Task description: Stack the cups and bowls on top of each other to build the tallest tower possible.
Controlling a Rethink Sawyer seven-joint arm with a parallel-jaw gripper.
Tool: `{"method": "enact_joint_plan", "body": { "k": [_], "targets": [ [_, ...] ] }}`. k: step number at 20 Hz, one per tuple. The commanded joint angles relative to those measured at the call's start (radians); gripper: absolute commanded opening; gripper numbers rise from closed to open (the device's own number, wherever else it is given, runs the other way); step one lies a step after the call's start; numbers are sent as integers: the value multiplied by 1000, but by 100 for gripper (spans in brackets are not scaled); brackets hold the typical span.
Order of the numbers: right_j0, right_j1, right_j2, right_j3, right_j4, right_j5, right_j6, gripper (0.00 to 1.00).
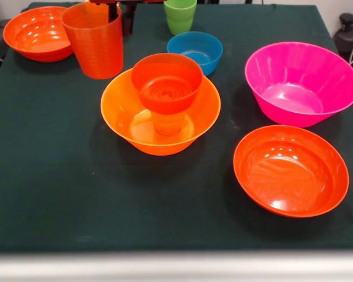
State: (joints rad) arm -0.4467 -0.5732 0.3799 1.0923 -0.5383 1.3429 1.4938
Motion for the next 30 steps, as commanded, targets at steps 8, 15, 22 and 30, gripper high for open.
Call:
{"method": "enact_joint_plan", "body": {
  "k": [8,15,22,30],
  "targets": [
    [62,-13,-78,87,48,68,116,0],
    [92,1,-108,69,69,65,126,0],
    [114,-8,-143,93,92,39,136,0],
    [141,5,-173,79,118,33,148,0]
  ]
}}
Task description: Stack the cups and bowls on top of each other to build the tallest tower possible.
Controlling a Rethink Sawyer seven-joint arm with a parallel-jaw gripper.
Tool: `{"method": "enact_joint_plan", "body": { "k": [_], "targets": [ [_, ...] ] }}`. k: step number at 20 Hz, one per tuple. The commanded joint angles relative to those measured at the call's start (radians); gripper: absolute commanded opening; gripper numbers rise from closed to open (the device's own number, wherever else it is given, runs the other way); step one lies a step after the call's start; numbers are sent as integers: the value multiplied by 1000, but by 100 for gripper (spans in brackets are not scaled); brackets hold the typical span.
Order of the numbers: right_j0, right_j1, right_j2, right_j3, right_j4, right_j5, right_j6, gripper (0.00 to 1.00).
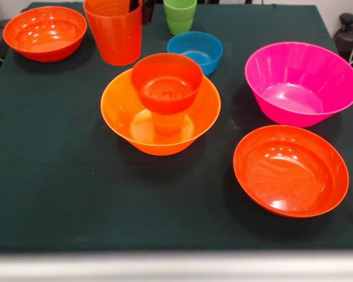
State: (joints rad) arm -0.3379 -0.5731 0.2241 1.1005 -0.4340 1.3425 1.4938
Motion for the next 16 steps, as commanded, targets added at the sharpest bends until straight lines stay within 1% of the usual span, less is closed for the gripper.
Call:
{"method": "enact_joint_plan", "body": {
  "k": [1,10,16],
  "targets": [
    [34,5,-20,71,16,31,148,0],
    [60,15,-51,37,33,53,129,0],
    [64,16,-61,24,46,63,116,0]
  ]
}}
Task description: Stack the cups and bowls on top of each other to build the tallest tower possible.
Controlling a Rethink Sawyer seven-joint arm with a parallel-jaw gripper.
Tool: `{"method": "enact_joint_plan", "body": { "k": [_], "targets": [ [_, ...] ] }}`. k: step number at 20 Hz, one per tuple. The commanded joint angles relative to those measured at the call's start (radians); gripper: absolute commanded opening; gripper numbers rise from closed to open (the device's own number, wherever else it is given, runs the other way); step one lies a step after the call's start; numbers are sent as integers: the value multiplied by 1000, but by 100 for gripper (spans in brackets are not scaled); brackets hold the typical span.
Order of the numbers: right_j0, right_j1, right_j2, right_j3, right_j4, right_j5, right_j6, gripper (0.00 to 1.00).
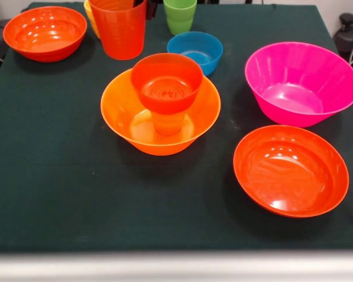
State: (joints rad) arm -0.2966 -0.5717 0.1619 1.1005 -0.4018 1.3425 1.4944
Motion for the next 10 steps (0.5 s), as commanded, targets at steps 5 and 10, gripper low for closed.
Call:
{"method": "enact_joint_plan", "body": {
  "k": [5,10],
  "targets": [
    [30,23,-5,10,31,67,118,0],
    [44,30,-13,-14,48,84,120,0]
  ]
}}
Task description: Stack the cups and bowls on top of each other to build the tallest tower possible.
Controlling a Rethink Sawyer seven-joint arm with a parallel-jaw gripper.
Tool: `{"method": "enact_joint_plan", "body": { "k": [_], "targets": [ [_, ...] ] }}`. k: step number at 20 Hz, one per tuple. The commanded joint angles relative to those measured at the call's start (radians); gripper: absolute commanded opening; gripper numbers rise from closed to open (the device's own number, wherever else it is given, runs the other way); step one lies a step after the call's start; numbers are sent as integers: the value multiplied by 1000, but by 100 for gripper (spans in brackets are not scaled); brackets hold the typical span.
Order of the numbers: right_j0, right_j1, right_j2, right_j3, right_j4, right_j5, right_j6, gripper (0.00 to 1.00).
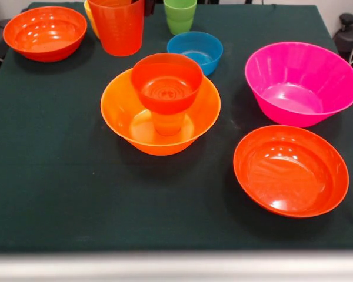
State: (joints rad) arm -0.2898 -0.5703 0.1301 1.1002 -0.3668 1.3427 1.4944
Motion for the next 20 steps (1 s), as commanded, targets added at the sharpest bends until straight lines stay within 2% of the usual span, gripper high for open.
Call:
{"method": "enact_joint_plan", "body": {
  "k": [1,20],
  "targets": [
    [39,30,17,-18,15,86,120,0],
    [84,54,-11,-78,59,135,152,0]
  ]
}}
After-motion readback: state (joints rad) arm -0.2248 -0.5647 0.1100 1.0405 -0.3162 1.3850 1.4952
